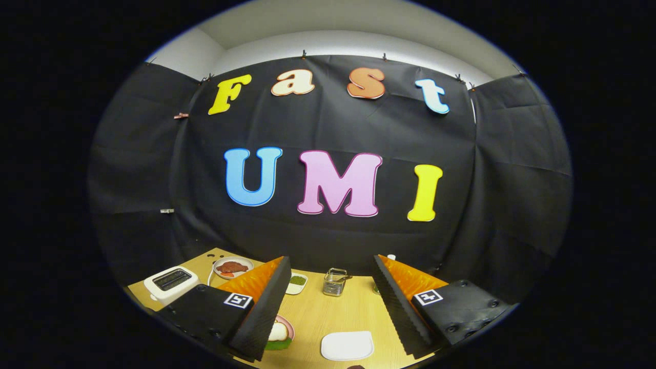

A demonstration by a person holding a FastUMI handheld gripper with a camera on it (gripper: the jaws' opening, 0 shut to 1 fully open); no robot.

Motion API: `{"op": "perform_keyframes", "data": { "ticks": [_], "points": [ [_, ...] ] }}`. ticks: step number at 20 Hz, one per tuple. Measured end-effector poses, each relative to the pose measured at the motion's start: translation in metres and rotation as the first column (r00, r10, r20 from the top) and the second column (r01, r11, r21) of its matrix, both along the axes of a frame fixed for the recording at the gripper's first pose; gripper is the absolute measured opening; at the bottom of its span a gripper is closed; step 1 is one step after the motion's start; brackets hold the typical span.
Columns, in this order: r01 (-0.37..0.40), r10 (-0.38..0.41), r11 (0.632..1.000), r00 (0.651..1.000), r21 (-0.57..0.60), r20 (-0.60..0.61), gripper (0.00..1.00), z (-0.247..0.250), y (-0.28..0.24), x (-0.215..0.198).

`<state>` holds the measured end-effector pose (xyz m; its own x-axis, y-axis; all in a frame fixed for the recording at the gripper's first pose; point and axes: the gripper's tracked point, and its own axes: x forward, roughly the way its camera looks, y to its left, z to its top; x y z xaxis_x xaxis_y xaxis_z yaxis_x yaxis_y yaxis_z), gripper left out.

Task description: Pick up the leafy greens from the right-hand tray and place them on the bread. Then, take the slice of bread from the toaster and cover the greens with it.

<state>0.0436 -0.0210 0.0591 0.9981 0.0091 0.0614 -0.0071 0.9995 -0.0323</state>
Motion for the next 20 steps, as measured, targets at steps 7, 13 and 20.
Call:
{"op": "perform_keyframes", "data": {
  "ticks": [7, 13, 20],
  "points": [
    [0.127, -0.121, 0.99, 0.988, 0.054, -0.099, 0.98, -0.046, -0.007, -0.07],
    [0.159, -0.151, 0.984, 0.983, 0.077, -0.105, 0.98, -0.036, 0.0, -0.077],
    [0.166, -0.161, 0.985, 0.983, 0.054, -0.083, 0.98, -0.022, 0.013, -0.075]
  ]
}}
